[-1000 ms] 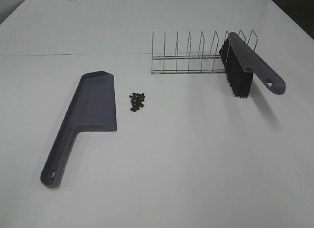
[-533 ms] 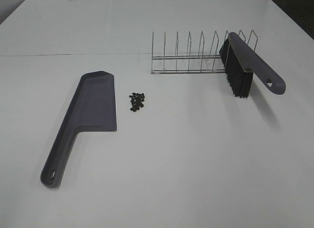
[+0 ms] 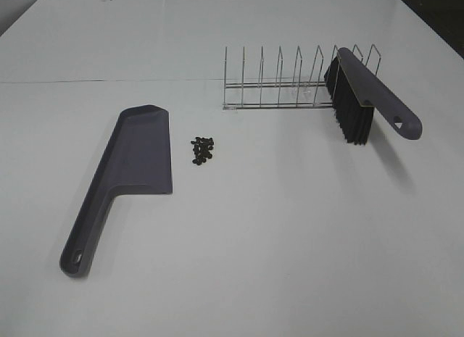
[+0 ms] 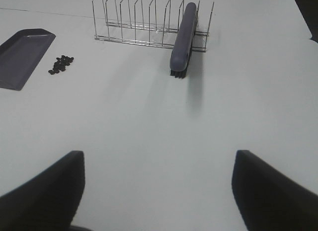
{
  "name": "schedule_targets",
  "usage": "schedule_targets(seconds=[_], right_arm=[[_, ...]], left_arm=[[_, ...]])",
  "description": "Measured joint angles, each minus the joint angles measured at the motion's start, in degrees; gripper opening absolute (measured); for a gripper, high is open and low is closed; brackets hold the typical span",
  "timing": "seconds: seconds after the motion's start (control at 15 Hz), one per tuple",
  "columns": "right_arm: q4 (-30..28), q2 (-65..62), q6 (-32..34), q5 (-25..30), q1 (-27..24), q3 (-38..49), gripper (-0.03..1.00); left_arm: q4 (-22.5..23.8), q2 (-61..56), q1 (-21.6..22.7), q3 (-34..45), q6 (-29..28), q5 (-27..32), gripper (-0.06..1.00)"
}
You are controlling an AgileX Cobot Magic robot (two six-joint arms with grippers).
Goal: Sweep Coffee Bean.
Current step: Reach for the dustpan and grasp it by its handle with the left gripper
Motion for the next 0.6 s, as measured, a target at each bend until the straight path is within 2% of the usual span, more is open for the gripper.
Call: schedule_targets(seconds=[0.6], right_arm=[[0.0, 0.0, 0.0, 0.0, 0.0, 0.0, 0.74]], left_arm=[[0.0, 0.0, 0.0, 0.0, 0.0, 0.0, 0.61]])
